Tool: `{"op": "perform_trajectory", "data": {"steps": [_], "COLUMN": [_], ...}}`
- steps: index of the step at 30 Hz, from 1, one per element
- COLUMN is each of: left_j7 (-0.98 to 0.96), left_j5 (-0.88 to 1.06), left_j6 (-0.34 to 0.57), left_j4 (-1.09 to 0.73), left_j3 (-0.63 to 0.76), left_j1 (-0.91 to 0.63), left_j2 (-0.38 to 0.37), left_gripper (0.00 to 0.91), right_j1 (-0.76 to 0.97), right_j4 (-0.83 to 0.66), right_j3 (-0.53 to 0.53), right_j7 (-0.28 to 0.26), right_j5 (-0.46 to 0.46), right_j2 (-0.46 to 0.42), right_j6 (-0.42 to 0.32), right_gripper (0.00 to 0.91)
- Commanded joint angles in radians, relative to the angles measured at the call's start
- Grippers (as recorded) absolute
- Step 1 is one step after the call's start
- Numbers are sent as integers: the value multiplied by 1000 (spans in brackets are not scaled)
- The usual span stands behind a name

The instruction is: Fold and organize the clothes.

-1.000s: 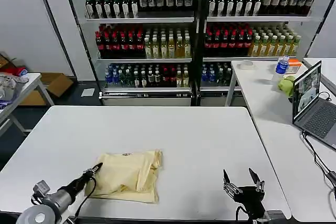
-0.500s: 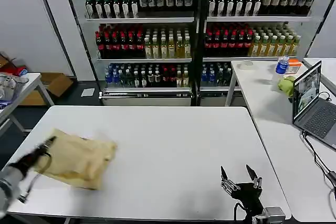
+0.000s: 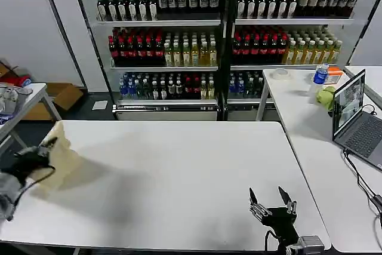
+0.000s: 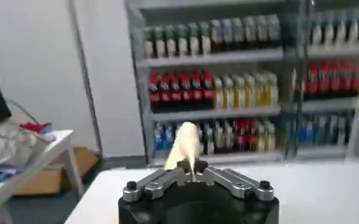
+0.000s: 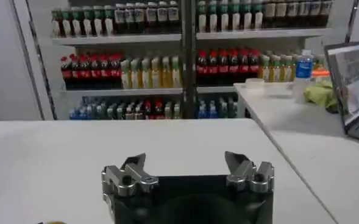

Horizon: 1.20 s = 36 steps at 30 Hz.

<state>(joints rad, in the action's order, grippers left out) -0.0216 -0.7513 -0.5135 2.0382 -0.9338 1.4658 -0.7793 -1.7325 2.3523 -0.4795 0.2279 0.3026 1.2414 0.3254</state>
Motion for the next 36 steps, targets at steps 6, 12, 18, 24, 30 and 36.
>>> {"op": "perform_trajectory", "data": {"steps": [6, 12, 18, 24, 30, 36], "left_j7": [-134, -152, -209, -261, -277, -261], "left_j5": [780, 710, 529, 409, 332, 321], "left_j6": [87, 18, -50, -62, -57, -39], "left_j4": [175, 182, 108, 12, -79, -137], "left_j3": [514, 614, 736, 823, 887, 952], "left_j1": [73, 20, -109, -235, -337, -399], "left_j2": [-231, -267, -351, -433, -498, -553], "left_gripper": [10, 10, 10, 10, 10, 81], "right_j1": [-10, -12, -7, 0, 4, 10], "right_j4": [-4, -21, -27, -31, -36, -37], "right_j3": [-6, -2, -3, -6, -8, -6], "right_j7": [1, 1, 1, 1, 1, 1], "right_j5": [-16, -26, -28, -27, -27, -26], "right_j2": [24, 36, 42, 45, 49, 53], "right_j6": [3, 1, 3, 7, 7, 11], "right_gripper": [907, 907, 907, 907, 907, 907]}}
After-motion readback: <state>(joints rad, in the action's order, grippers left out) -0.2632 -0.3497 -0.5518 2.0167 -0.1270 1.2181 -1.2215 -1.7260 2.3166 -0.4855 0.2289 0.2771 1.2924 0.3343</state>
